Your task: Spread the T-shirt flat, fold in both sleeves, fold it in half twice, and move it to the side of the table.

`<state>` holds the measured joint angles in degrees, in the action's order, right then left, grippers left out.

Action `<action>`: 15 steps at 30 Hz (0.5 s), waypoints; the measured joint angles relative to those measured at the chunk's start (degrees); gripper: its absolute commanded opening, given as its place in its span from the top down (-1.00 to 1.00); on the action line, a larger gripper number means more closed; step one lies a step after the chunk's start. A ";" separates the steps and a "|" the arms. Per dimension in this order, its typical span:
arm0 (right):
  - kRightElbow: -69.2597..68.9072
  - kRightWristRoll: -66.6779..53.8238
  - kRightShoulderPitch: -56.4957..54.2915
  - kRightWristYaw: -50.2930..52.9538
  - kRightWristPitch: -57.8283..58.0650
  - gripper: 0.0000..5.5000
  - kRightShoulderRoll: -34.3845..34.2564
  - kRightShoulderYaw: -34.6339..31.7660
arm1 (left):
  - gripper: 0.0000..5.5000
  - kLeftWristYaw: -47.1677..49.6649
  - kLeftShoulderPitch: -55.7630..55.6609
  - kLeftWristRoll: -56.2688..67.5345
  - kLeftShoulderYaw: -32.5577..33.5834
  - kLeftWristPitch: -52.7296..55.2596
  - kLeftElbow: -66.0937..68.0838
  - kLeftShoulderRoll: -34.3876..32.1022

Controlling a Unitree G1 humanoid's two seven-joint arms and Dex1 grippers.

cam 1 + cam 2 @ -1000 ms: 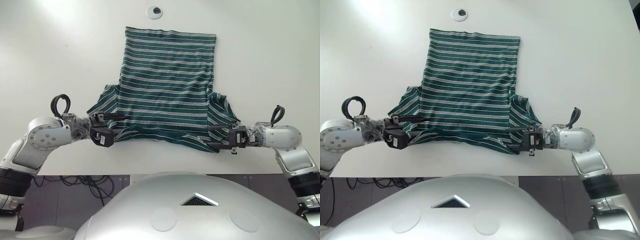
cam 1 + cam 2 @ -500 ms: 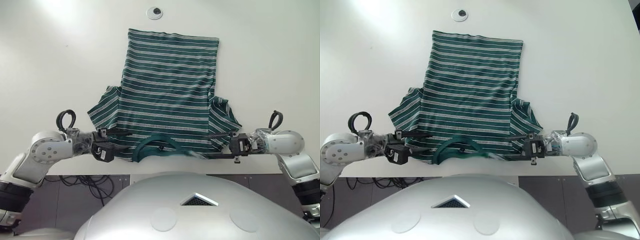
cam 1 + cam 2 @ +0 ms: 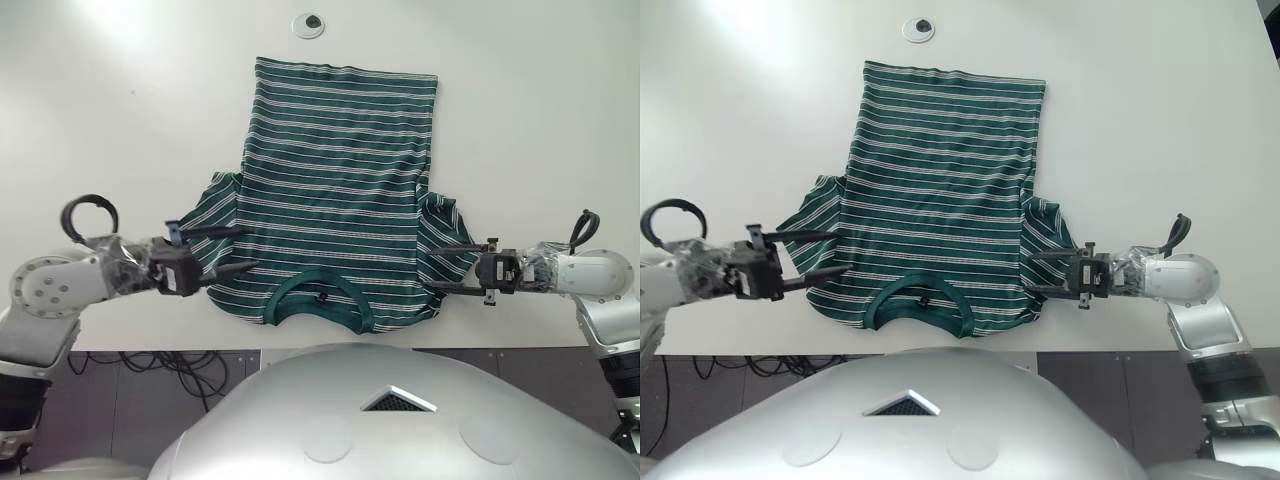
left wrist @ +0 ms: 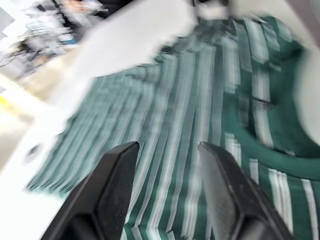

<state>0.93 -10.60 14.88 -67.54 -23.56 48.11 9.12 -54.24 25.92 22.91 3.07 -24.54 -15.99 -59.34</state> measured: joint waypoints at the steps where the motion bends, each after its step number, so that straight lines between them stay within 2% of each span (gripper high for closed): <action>1: 1.48 0.36 -0.62 0.28 -1.19 0.16 0.03 -0.06 | 0.21 0.92 0.35 1.30 1.82 1.86 0.94 1.23; 9: 5.48 1.20 -1.69 1.54 -3.23 0.16 2.41 -3.55 | 0.21 0.26 4.39 5.89 6.23 12.41 12.54 8.85; 15: 0.34 -1.21 0.54 0.47 -1.06 0.16 2.39 -4.40 | 0.21 -0.18 4.11 7.19 7.06 20.23 16.09 12.58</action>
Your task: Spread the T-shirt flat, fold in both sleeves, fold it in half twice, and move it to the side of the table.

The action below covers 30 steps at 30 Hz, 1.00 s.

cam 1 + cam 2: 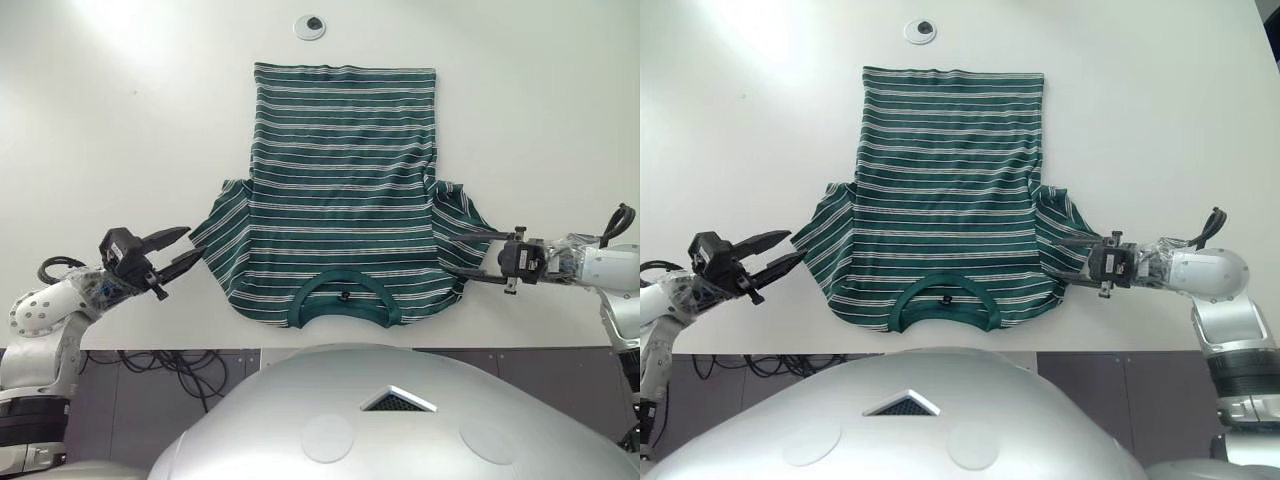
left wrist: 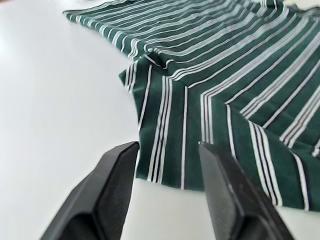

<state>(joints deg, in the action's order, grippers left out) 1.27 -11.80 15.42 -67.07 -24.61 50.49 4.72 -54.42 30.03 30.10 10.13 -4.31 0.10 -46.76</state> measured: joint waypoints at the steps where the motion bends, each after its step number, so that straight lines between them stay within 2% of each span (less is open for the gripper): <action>1: -0.87 -0.14 0.22 -0.16 0.22 0.16 0.01 -0.15 | 0.21 0.36 -0.22 0.01 0.47 1.45 -0.09 0.12; 5: -3.22 -1.28 1.18 -0.24 0.89 0.16 0.01 -0.27 | 0.21 2.63 -1.19 -1.12 0.80 6.91 -1.84 0.53; 11: -4.74 -1.38 1.69 -0.22 1.29 0.16 0.01 -0.39 | 0.49 3.31 -0.81 -3.12 -0.64 12.78 -6.07 0.80; 20: -5.84 -1.39 2.40 -0.21 1.30 0.16 -0.01 -1.42 | 0.97 3.01 -1.43 -4.93 -0.25 13.25 -5.61 1.17; 30: -7.42 -1.83 2.48 -0.17 1.68 0.16 -0.18 -1.90 | 0.99 0.46 -3.15 -5.97 0.62 9.67 -1.60 2.20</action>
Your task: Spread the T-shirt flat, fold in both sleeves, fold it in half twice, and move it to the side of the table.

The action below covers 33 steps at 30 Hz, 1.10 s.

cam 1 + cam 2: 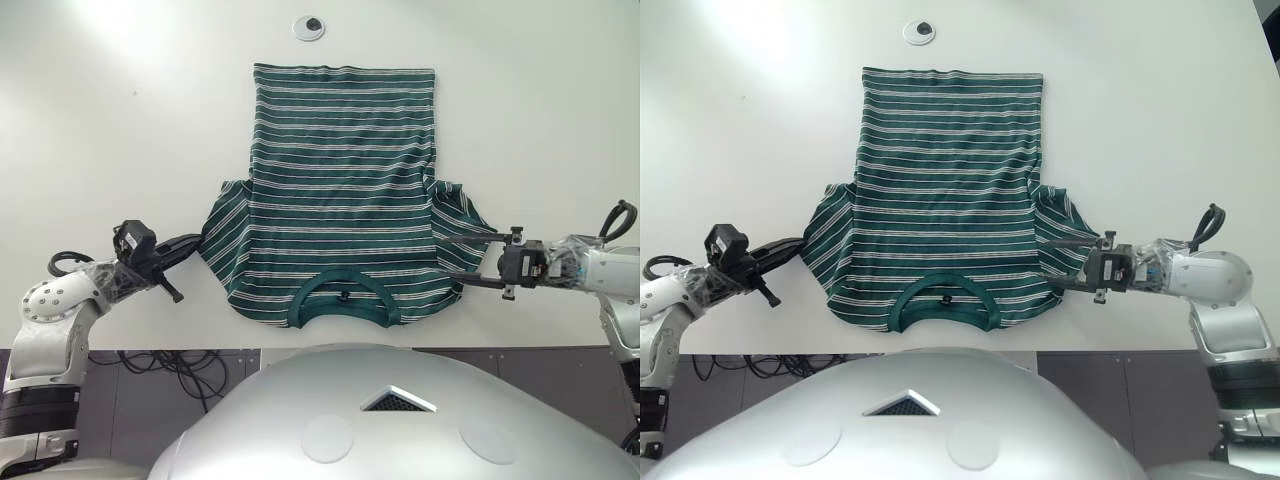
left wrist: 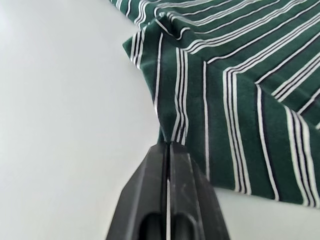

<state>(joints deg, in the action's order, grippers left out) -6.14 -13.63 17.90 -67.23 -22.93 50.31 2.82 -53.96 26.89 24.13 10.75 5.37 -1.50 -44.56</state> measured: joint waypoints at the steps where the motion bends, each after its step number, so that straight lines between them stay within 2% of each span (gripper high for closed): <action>1: 0.00 -0.01 0.00 0.00 0.00 0.16 -0.05 0.00 | 0.99 -1.02 0.18 1.24 0.71 0.80 -0.28 0.02; 7: -0.09 -0.12 -0.13 -0.01 0.29 0.16 -0.15 0.01 | 0.99 -6.04 1.00 14.72 7.67 9.44 -7.40 0.09; 10: -0.16 -0.30 -0.14 0.03 0.55 0.16 -0.21 0.01 | 0.99 -6.36 -0.18 18.93 8.91 13.75 -10.90 0.14; 18: 0.21 -0.31 -0.15 0.57 0.49 0.16 -0.31 -0.19 | 0.99 -5.26 -2.99 15.66 1.47 14.38 -15.00 3.40; 25: 2.07 -1.02 -0.22 1.45 0.30 0.16 -0.54 -0.43 | 0.99 -2.26 -6.82 12.45 -5.35 13.12 -17.45 9.47; 33: 5.21 -3.24 -1.85 4.07 2.44 0.16 -2.44 -2.23 | 0.99 -2.87 -7.56 2.81 -12.75 5.94 -8.14 12.58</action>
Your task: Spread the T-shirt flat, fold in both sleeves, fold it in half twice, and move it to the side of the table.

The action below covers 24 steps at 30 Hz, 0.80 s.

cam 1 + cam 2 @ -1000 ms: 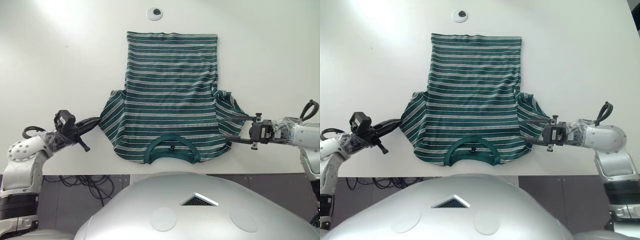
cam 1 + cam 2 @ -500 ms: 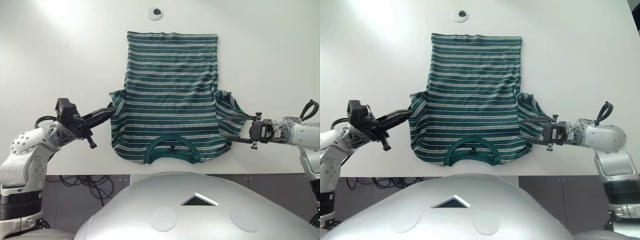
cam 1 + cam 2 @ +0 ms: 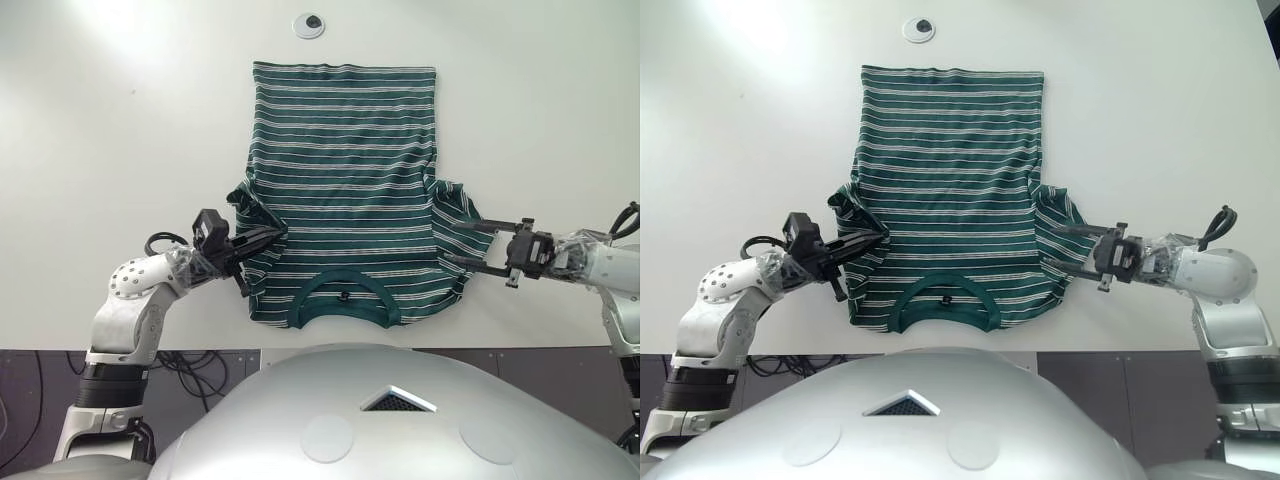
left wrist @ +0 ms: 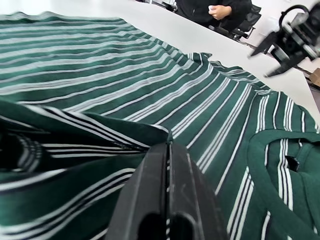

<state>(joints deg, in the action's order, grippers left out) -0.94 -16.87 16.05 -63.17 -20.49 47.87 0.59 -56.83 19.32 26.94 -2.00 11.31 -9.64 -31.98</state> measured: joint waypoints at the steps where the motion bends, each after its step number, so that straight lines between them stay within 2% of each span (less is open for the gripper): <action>1: 0.50 -1.34 -0.41 0.41 1.63 0.16 -0.17 -0.24 | 0.99 0.00 -0.19 -0.21 -0.28 -0.21 0.05 0.60; 9: 1.78 -10.17 -2.11 3.31 22.15 0.16 -0.30 -4.34 | 0.99 1.13 -2.17 1.35 -2.38 2.21 -2.45 3.81; 13: 0.64 -10.81 -1.98 5.57 32.96 0.16 -0.11 -4.92 | 0.99 1.70 -2.47 1.13 -2.99 2.46 -2.81 3.90; 18: 2.38 -10.65 -2.10 7.09 41.05 0.16 0.28 -6.44 | 0.99 2.40 -2.35 0.99 -4.47 3.25 -3.68 4.52; 24: 0.86 -10.05 -1.91 7.15 45.63 0.16 0.48 -8.27 | 0.68 3.27 -2.30 0.37 -5.04 3.36 -4.10 4.93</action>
<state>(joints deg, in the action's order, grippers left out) -0.08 -26.92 14.14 -56.02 25.14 48.35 -7.68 -53.55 17.02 27.31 -7.03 14.67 -13.74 -27.05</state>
